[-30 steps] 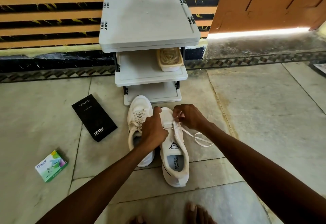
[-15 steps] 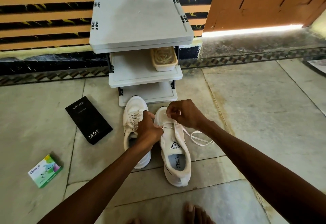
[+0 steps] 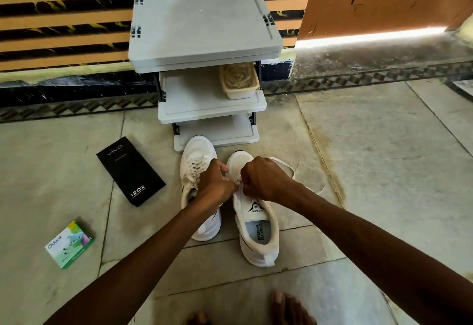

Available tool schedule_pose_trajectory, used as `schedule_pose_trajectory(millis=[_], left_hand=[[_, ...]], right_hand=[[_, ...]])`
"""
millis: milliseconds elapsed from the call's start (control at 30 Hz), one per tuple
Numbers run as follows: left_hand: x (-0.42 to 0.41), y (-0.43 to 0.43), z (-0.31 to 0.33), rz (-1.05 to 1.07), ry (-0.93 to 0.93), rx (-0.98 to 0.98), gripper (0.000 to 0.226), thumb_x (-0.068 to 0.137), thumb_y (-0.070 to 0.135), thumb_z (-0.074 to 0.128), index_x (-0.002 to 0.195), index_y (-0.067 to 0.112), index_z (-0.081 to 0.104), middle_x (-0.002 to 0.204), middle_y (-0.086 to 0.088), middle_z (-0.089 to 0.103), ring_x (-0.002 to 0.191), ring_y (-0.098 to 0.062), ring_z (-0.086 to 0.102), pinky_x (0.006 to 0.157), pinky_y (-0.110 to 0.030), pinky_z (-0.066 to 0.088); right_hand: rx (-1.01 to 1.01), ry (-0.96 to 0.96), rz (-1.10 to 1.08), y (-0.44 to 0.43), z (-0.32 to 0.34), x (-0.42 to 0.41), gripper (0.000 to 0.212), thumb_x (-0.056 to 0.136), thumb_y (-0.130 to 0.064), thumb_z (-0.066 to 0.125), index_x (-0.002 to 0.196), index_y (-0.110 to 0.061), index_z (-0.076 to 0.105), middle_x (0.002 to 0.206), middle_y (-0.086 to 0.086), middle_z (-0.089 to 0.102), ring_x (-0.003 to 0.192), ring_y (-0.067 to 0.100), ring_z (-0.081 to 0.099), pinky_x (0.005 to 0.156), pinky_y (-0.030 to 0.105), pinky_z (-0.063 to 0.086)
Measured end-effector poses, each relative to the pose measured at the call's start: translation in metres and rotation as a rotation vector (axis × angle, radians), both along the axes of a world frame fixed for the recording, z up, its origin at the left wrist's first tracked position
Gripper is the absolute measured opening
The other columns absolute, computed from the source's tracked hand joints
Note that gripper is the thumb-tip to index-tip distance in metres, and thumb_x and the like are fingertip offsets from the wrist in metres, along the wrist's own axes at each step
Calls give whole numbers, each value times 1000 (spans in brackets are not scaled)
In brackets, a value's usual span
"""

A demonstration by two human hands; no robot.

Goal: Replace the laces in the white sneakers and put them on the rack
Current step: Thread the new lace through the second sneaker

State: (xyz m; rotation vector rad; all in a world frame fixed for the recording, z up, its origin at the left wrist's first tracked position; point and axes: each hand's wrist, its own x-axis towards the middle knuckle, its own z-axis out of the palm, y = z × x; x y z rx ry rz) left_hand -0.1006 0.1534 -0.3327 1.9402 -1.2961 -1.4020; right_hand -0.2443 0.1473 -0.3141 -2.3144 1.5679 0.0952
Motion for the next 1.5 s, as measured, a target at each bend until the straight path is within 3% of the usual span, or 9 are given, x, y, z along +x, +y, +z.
schedule_pose_trajectory(millis=[267,500,733,1000,1067,1167,1300,1400,1500], left_hand=[[1,-1,2,-15,-17,22,37,70,6,81,88,23,53,93,-12,67,83,-29,64,70,-38,55],[5,-5,5,-15,90,114,19,83,-3,69,89,14,62,89,-13,72,74,-26,71,80,-42,60],[-1,-5,5,-135,-64,42,22,79,-5,69,84,17,67,87,-12,73,74,-24,71,65,-31,58],[2,-14,-1,-207,-167,-77,25,78,0,71,65,21,69,78,-5,72,76,-27,70,75,-44,61],[2,-15,0,-241,-206,-115,21,78,3,71,67,21,70,74,-1,71,72,-22,69,72,-39,61],[0,-16,6,-342,-279,-161,20,76,4,71,76,24,69,83,-2,72,76,-18,67,67,-29,58],[1,-19,11,-528,-368,-318,28,76,3,69,96,20,58,89,-6,67,78,-21,63,73,-39,56],[3,-27,24,-644,-535,-499,37,83,1,62,114,14,45,90,-6,59,73,-21,56,63,-35,46],[13,-46,55,-599,-591,-691,40,91,1,51,127,9,38,84,-8,55,69,-23,56,56,-33,41]], right_hand=[[-12,-32,25,2,-5,-3,19,85,-22,61,91,-6,71,91,15,70,87,38,64,76,37,51],[-94,86,124,9,-4,7,18,95,-18,49,94,-6,63,98,14,67,92,32,62,70,34,35],[7,-236,-235,15,-19,5,10,83,-12,64,84,-13,74,84,10,74,79,28,68,69,32,50],[-9,-383,-497,21,-13,2,24,76,-5,63,91,-22,69,85,1,74,82,22,68,70,32,53],[15,-351,-544,30,-5,1,10,84,-21,65,85,-19,74,83,1,72,78,20,66,64,27,46],[293,-299,-503,41,-5,4,33,82,-47,70,71,-16,72,75,4,69,69,17,62,63,30,47],[210,-257,-565,52,-16,13,31,80,-45,71,74,-14,68,73,3,65,67,19,61,60,30,50],[159,-303,-620,57,-21,18,28,81,-42,69,80,-14,70,75,5,68,69,22,65,66,38,57],[163,-324,-626,57,-19,17,27,81,-39,70,74,-13,69,71,5,67,65,20,63,58,31,52]])
